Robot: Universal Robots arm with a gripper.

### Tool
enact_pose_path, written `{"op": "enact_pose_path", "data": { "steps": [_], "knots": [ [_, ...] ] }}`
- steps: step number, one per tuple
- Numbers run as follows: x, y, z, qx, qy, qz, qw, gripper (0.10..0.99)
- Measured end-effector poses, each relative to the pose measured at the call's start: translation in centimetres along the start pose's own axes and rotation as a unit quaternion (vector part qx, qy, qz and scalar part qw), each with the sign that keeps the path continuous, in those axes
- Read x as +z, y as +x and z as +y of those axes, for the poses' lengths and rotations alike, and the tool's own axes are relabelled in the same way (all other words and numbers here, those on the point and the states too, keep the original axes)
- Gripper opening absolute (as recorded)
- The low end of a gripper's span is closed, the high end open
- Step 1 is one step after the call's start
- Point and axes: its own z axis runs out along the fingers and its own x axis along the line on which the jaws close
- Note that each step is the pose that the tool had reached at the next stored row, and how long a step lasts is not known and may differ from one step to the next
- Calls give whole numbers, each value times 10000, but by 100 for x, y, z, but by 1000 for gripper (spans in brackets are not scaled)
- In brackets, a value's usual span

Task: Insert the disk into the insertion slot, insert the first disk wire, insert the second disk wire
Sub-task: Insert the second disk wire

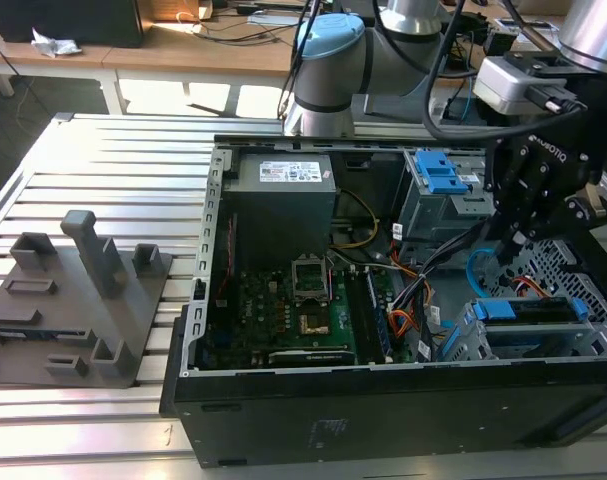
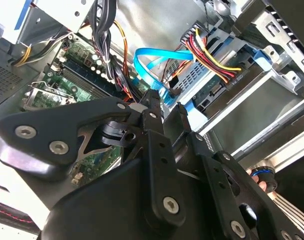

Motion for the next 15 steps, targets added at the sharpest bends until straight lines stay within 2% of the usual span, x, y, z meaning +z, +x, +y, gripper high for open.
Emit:
{"op": "enact_pose_path", "data": {
  "steps": [5, 9, 13, 15],
  "knots": [
    [70, -2, -13, -15, 0, 6, 10000, 302],
    [110, -2, -30, -96, -5, 64, 9999, 302],
    [111, -1, -31, -104, -5, 65, 9999, 286],
    [111, -1, -31, -106, -5, 65, 9999, 165]
  ]
}}
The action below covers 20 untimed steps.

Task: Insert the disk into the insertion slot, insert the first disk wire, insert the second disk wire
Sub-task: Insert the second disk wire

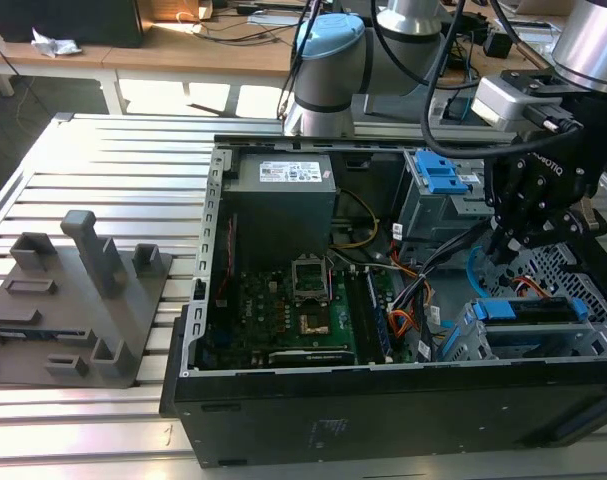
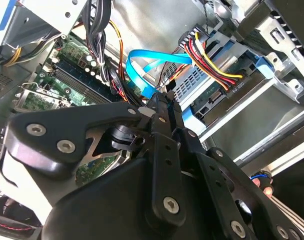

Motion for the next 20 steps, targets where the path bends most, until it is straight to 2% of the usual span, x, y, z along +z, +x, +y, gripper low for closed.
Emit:
{"op": "enact_pose_path", "data": {
  "steps": [7, 10, 12, 15, 18, 20],
  "knots": [
    [2, 22, 4, -5, 0, 2, 10000, 165],
    [14, 126, 24, -5, -3, 16, 10000, 165],
    [28, 247, 47, -5, -4, 23, 10000, 165],
    [41, 347, 66, -5, -5, 27, 10000, 165],
    [74, 402, 64, 34, -6, 17, 10000, 165],
    [83, 415, -4, 61, -10, 17, 10000, 165]
  ]
}}
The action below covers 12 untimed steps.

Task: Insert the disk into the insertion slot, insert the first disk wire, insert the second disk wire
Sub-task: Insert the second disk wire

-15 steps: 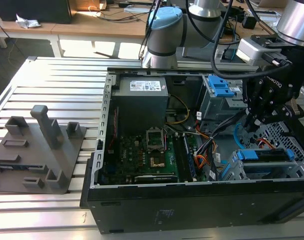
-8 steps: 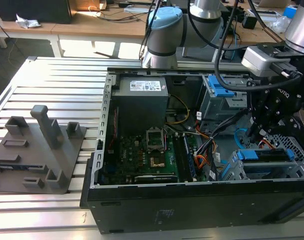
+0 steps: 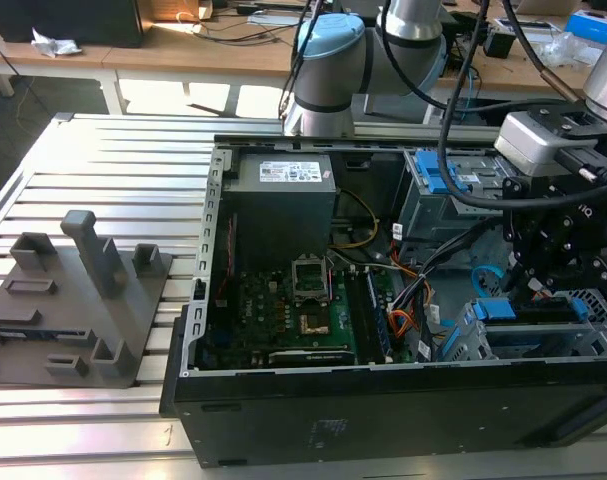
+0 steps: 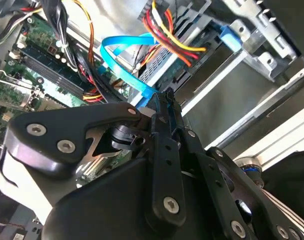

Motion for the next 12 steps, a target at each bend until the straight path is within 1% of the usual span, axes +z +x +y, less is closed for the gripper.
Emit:
{"op": "enact_pose_path", "data": {
  "steps": [1, 4, 5, 9, 12],
  "knots": [
    [9, 3, -23, 29, -3, -3, 10000, 165],
    [33, 6, -44, 173, -13, -7, 9998, 165],
    [42, 10, -73, 204, -16, -8, 9998, 165],
    [71, 24, -164, 248, -29, -13, 9997, 165],
    [80, 28, -191, 280, -33, -12, 9996, 165]
  ]
}}
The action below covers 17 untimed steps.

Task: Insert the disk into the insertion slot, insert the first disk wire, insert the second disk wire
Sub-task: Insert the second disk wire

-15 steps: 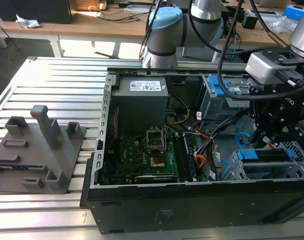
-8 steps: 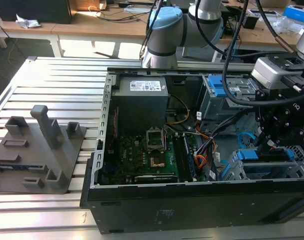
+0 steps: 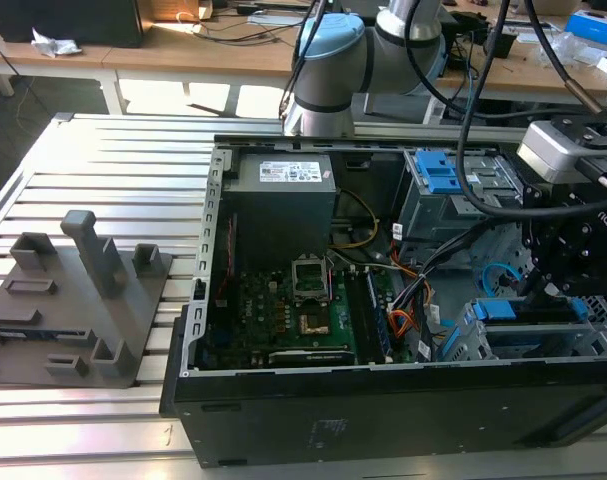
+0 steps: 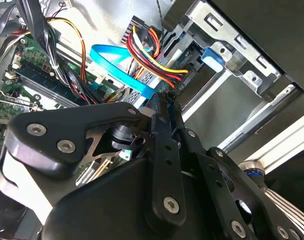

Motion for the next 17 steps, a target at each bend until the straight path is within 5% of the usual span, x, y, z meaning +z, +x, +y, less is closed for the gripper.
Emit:
{"op": "enact_pose_path", "data": {
  "steps": [17],
  "knots": [
    [5, 1, -4, 193, -19, -29, 9998, 165]
  ]
}}
